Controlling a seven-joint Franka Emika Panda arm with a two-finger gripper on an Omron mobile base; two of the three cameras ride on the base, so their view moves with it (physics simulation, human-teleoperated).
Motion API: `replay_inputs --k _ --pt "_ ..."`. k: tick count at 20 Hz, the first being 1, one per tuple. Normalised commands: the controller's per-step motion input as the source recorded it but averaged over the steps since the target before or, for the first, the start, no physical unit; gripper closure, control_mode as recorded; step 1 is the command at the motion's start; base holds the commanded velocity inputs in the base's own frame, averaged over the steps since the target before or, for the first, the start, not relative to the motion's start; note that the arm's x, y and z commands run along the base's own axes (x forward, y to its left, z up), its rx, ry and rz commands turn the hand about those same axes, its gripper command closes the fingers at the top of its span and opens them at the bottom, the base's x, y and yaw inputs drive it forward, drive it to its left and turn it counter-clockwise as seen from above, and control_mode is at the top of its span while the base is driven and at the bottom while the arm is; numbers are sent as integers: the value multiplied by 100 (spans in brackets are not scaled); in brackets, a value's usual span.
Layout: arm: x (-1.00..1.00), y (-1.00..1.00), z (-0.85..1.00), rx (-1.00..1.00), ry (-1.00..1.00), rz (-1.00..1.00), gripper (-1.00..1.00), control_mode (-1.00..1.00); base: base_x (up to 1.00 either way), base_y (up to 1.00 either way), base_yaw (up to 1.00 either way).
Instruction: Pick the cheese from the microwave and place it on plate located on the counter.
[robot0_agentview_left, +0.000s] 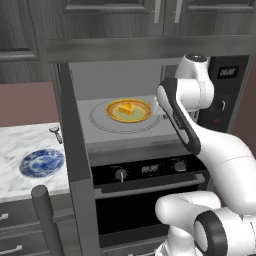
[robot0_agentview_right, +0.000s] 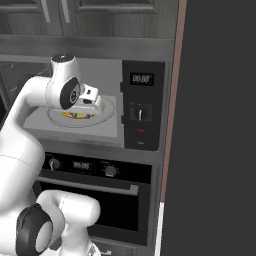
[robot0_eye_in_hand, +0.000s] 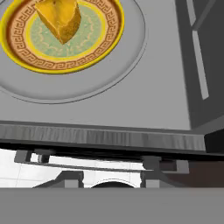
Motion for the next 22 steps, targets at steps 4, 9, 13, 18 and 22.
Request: replay_inputs --k 4,9,13,18,22 --pt "-20 -1 0 0 -6 0 -100 -100 0 0 0" --pt "-27 21 -8 1 -32 0 -100 -100 0 0 0" --pt "22 58 0 2 -28 0 -100 -100 0 0 0" --pt "75 36 0 5 -4 0 -100 -100 0 0 0" --pt "87 30 0 1 0 0 -100 -100 0 0 0"
